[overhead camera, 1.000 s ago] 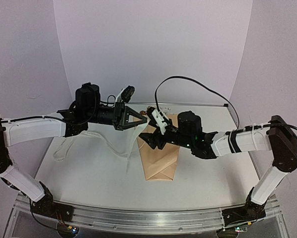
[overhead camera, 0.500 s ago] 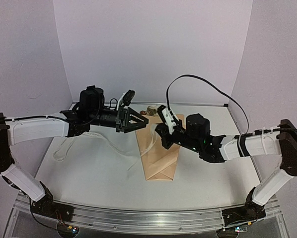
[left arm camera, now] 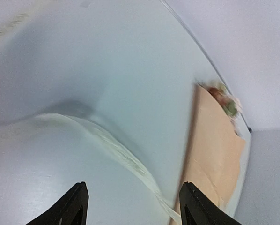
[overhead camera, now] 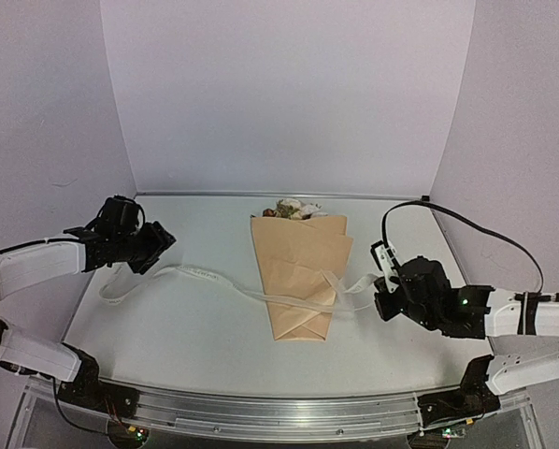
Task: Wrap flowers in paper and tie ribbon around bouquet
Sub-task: Pass from the right arm to the left, then straighten the ribbon at the center of the board.
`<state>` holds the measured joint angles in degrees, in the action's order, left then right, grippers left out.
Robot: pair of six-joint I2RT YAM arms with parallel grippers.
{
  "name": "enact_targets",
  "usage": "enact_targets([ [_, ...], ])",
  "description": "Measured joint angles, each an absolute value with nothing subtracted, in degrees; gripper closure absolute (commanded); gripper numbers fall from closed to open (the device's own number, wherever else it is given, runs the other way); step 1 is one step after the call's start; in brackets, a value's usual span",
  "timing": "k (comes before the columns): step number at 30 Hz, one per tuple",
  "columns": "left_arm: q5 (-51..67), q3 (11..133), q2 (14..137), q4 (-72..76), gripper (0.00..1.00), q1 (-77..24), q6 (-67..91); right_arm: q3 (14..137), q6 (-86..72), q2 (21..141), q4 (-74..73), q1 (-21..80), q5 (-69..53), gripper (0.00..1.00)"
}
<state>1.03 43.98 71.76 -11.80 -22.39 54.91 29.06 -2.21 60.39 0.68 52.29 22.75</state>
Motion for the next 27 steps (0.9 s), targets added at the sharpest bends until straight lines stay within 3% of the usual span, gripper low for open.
enact_targets([
  [5, -10.6, 41.4, 71.1, -21.3, 0.24, -14.4, 57.9, 28.9, -6.4, 57.4, -12.9, 51.6, 30.7, 1.0],
  [11, -16.4, 41.4, 76.7, -26.2, 0.27, -6.0, 58.6, 29.5, -13.8, 54.7, -26.7, 45.6, 33.9, 1.0],
  [27, -12.2, 43.2, 90.7, -20.2, 0.29, -1.8, 51.1, 31.1, -23.0, 53.4, -38.6, 36.3, 31.1, 1.0],
])
